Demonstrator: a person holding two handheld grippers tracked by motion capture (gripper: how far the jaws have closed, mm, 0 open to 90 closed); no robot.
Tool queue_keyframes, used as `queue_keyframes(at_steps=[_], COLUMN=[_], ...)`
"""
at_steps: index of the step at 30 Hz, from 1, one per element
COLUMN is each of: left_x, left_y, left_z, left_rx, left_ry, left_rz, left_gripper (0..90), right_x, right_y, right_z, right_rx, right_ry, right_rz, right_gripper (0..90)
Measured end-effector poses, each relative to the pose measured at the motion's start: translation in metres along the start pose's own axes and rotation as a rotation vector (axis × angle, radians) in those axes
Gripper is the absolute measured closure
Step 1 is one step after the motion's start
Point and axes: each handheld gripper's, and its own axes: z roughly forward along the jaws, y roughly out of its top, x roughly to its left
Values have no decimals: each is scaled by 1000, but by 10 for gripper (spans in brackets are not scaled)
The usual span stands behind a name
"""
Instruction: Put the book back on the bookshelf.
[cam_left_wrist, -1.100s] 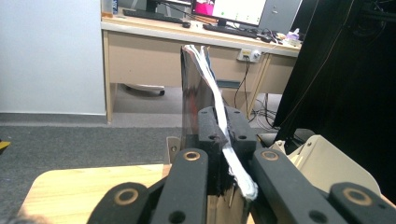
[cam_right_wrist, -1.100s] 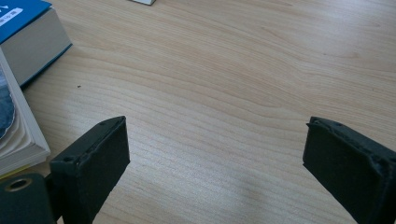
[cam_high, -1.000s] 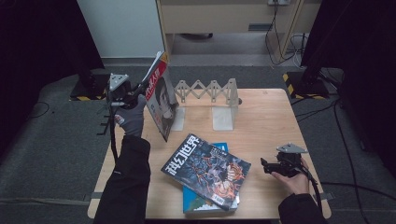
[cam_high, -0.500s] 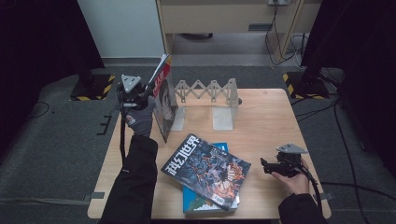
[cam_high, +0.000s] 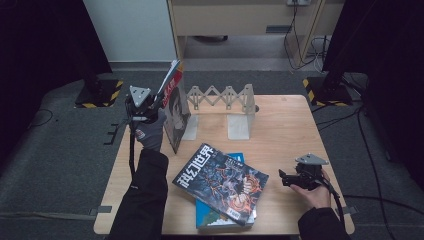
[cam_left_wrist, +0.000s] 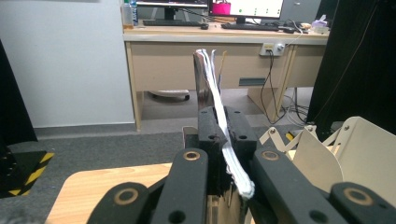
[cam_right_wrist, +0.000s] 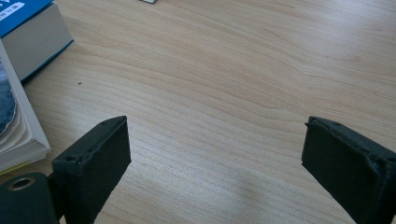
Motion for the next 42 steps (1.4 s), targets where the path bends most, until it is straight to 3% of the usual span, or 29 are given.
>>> queue_keyframes(at_steps=[6, 17, 31, 42], left_x=[-1, 3, 4, 9], left_y=[-3, -9, -11, -15], left_z=[-3, -9, -8, -9], left_rx=[1, 0, 11, 16], left_ry=[-8, 33, 29, 38], left_rz=[7, 23, 13, 2], left_gripper=[861, 859, 841, 723], right_x=[1, 2, 2, 3], right_y=[0, -1, 0, 0], right_z=[1, 2, 2, 3], right_rx=[7, 13, 13, 18], right_ry=[0, 1, 2, 9], right_rz=[-7, -7, -7, -11], right_gripper=[83, 82, 82, 82])
